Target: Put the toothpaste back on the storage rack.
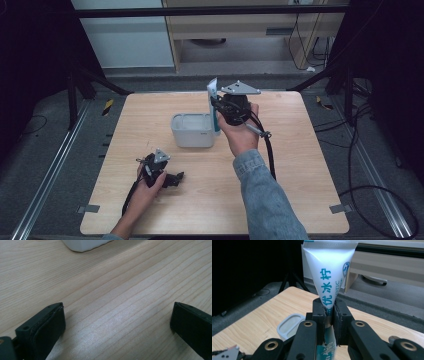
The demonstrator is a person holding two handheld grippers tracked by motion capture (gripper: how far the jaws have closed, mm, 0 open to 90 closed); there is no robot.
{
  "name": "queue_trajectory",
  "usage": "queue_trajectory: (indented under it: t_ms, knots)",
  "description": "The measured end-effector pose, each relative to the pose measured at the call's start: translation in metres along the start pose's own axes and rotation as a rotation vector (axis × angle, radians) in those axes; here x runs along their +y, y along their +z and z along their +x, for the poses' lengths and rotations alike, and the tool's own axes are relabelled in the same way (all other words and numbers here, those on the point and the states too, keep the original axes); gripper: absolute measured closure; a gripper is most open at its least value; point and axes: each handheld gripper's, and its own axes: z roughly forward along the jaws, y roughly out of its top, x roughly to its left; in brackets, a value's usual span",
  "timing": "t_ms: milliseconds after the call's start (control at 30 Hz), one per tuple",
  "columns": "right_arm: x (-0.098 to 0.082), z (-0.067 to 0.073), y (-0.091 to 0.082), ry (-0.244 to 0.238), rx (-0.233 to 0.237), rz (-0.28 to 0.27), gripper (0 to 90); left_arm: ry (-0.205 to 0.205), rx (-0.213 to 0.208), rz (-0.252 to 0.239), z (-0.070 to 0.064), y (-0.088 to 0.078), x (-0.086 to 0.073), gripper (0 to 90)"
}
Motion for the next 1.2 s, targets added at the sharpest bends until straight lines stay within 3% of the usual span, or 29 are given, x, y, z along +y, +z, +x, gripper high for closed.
queue_trajectory:
  t_ms: [433, 567, 833, 1200]
  knots:
    - [0.024, 0.009, 0.01, -0.007, -0.034, -0.042, 81.1, -0.014, 0.016, 0.002, -0.001, 0.003, 0.004, 0.0]
    - [0.025, 0.01, 0.017, -0.024, -0.045, -0.035, 81.1, -0.015, 0.016, 0.002, -0.001, 0.003, 0.004, 0.0]
    - [0.032, 0.01, 0.039, -0.005, -0.048, -0.045, 81.1, -0.015, 0.022, 0.006, -0.002, 0.002, 0.002, 0.0]
    - [0.032, 0.025, 0.053, -0.013, -0.074, -0.052, 81.0, -0.022, 0.025, 0.002, -0.003, 0.001, 0.001, 0.0]
